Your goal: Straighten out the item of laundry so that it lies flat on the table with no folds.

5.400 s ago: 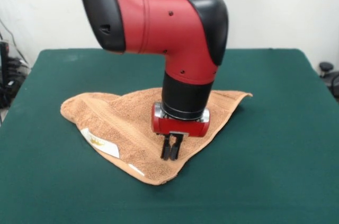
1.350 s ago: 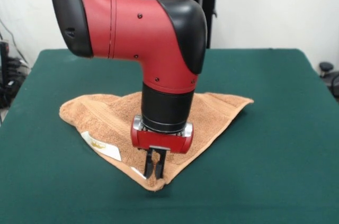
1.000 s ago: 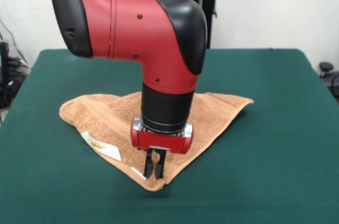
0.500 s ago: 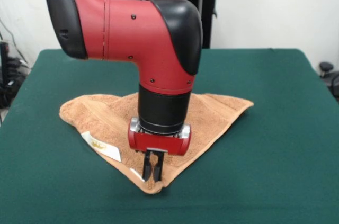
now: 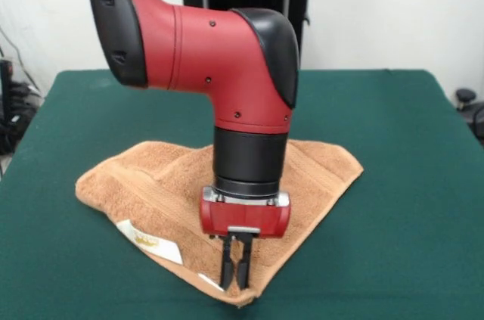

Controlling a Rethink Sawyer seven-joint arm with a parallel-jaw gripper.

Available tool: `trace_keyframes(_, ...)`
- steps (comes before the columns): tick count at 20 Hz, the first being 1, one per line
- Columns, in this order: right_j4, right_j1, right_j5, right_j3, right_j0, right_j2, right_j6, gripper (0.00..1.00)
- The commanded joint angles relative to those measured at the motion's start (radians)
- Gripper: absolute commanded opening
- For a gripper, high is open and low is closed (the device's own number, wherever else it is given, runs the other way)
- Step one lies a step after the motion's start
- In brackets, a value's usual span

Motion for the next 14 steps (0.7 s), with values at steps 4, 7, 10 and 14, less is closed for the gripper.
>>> trace_keyframes(4,0.046,0.056,-0.118,0.069,0.111,-0.048,0.185,0.0)
trace_keyframes(7,0.085,0.096,-0.13,0.021,0.151,-0.098,0.207,0.0)
trace_keyframes(10,0.115,0.11,-0.13,0.007,0.158,-0.105,0.2,0.0)
trace_keyframes(14,0.169,0.131,-0.132,-0.015,0.165,-0.068,0.195,0.0)
